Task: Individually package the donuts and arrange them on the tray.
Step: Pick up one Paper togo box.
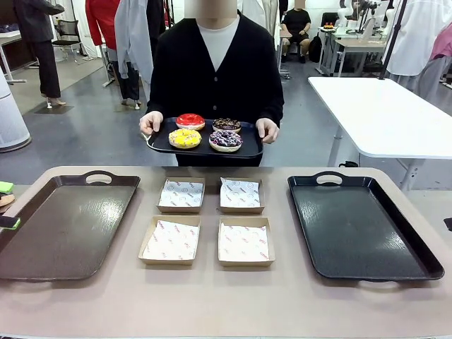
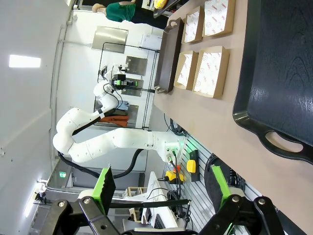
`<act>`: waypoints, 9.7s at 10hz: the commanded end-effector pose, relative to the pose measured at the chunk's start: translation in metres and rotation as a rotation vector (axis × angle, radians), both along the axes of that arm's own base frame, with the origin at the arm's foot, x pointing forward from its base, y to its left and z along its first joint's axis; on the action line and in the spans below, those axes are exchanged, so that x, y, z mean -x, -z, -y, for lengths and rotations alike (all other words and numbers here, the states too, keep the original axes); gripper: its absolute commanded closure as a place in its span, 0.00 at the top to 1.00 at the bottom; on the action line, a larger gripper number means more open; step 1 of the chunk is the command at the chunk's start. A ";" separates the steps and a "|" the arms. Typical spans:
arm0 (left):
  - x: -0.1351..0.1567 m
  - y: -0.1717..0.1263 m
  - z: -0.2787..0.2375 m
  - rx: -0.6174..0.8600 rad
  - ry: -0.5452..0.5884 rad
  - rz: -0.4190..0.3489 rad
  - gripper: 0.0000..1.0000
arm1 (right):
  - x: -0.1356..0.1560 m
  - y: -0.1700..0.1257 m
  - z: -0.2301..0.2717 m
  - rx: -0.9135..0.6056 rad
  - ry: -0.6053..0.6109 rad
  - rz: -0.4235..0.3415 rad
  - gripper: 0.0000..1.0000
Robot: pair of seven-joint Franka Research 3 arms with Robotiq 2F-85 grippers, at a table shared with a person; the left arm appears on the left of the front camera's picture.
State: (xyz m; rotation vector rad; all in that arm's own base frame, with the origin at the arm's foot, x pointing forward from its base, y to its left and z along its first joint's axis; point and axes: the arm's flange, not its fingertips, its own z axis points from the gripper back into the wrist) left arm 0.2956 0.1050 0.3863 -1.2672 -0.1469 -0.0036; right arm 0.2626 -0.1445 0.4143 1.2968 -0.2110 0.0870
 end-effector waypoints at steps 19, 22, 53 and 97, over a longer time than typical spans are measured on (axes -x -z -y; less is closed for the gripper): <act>0.001 -0.003 0.001 0.006 0.008 0.006 1.00 | -0.105 -0.170 -0.122 0.600 -0.005 -0.054 1.00; 0.001 -0.003 0.001 0.006 0.008 0.006 1.00 | -0.190 -0.150 -0.202 0.817 0.077 -0.046 1.00; 0.001 -0.003 0.001 0.006 0.008 0.006 1.00 | -0.325 0.023 -0.418 1.219 0.136 -0.126 1.00; 0.001 -0.003 0.001 0.006 0.008 0.006 1.00 | -0.320 -0.128 -0.414 1.282 0.099 -0.153 0.00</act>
